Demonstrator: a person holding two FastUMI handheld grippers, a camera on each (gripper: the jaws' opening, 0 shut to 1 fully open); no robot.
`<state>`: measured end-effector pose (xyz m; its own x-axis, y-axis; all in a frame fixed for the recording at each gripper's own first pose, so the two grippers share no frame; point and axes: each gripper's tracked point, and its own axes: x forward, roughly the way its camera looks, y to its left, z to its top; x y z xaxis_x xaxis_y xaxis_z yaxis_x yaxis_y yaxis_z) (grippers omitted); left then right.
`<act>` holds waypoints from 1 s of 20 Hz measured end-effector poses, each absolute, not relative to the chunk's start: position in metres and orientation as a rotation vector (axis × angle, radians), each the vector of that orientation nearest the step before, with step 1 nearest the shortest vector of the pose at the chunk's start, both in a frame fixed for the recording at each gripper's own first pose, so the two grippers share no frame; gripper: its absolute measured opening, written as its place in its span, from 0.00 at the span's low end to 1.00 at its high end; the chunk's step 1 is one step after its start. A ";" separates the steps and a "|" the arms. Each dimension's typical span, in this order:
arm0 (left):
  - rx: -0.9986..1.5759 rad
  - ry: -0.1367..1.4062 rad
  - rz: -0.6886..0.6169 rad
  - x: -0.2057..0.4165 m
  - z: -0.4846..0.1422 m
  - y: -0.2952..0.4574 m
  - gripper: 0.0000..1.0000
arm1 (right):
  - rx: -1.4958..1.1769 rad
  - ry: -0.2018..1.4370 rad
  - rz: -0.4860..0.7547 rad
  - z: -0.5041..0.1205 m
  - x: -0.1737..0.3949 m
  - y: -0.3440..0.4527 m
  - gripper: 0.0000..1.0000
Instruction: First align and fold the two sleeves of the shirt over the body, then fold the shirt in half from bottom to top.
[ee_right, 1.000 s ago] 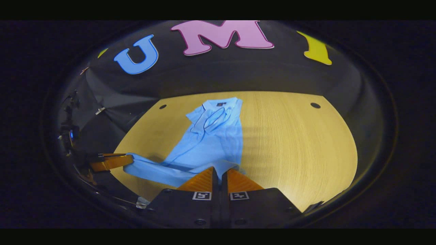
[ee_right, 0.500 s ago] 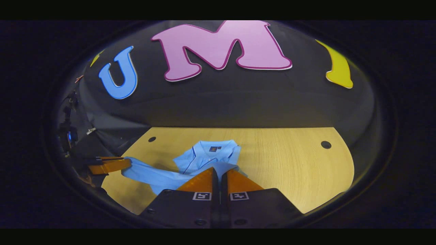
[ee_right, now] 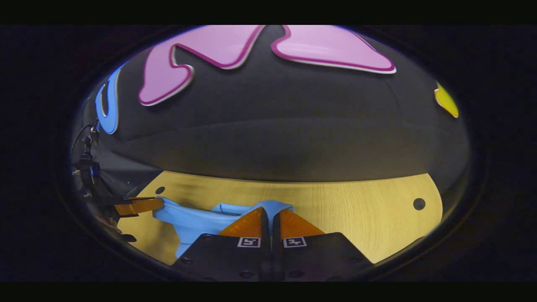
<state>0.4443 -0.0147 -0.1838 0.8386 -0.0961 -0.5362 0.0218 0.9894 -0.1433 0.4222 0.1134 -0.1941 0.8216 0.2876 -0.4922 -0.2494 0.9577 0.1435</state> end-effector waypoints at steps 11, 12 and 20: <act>-0.072 0.445 0.013 0.484 -0.200 -0.001 0.76 | 0.052 0.566 0.214 -0.252 0.441 0.109 0.64; -0.054 0.403 0.014 0.472 -0.183 -0.001 0.93 | 0.047 0.552 0.201 -0.244 0.434 0.103 0.76; 0.040 0.099 -0.030 0.312 -0.049 -0.018 0.98 | 0.045 0.346 0.122 -0.128 0.304 0.068 0.98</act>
